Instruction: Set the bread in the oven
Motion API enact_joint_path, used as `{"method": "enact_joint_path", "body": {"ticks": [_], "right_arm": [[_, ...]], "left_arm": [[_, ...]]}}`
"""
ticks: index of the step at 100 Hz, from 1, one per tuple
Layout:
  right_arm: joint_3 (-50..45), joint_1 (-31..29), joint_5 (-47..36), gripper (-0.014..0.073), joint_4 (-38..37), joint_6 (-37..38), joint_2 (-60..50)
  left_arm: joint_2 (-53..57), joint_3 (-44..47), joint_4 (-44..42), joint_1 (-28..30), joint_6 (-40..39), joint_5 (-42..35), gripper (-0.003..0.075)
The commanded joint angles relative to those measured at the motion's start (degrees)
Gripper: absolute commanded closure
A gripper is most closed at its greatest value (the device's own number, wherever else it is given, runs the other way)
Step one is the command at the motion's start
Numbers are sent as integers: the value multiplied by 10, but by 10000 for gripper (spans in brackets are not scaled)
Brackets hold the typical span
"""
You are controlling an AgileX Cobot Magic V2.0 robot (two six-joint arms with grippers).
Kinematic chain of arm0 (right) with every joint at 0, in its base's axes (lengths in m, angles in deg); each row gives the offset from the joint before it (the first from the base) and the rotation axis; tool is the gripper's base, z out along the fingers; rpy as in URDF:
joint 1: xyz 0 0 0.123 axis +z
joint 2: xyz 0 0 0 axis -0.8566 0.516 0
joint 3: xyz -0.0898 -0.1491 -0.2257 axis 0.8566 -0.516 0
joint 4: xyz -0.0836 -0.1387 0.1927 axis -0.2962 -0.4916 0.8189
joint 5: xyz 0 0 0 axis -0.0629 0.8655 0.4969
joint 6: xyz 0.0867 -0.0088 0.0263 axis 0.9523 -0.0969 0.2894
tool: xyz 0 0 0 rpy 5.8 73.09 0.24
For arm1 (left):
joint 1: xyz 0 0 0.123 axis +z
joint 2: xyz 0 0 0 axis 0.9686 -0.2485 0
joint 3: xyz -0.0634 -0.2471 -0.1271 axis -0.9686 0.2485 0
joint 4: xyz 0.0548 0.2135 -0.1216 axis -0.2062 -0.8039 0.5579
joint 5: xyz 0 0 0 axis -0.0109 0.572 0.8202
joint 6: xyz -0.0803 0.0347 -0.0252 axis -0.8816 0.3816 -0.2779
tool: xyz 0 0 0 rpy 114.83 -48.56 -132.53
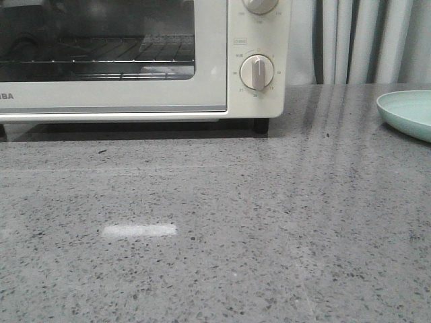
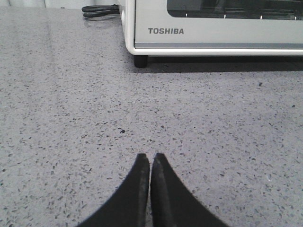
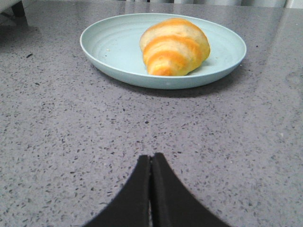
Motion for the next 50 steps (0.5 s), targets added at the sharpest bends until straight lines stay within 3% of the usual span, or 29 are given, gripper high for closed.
{"method": "enact_joint_path", "body": {"ticks": [1,31,50], "right_arm": [[-7,0,-17,662,-3,-1,-13],[-7,0,-44,662,-8,-1,-13],[-7,0,-184,662,-8,0,-13]], "left_arm": [[18,12,7,1,-5,-27,741],[18,12,7,1,-5,-27,741],[18,12,7,1,-5,-27,741]]}}
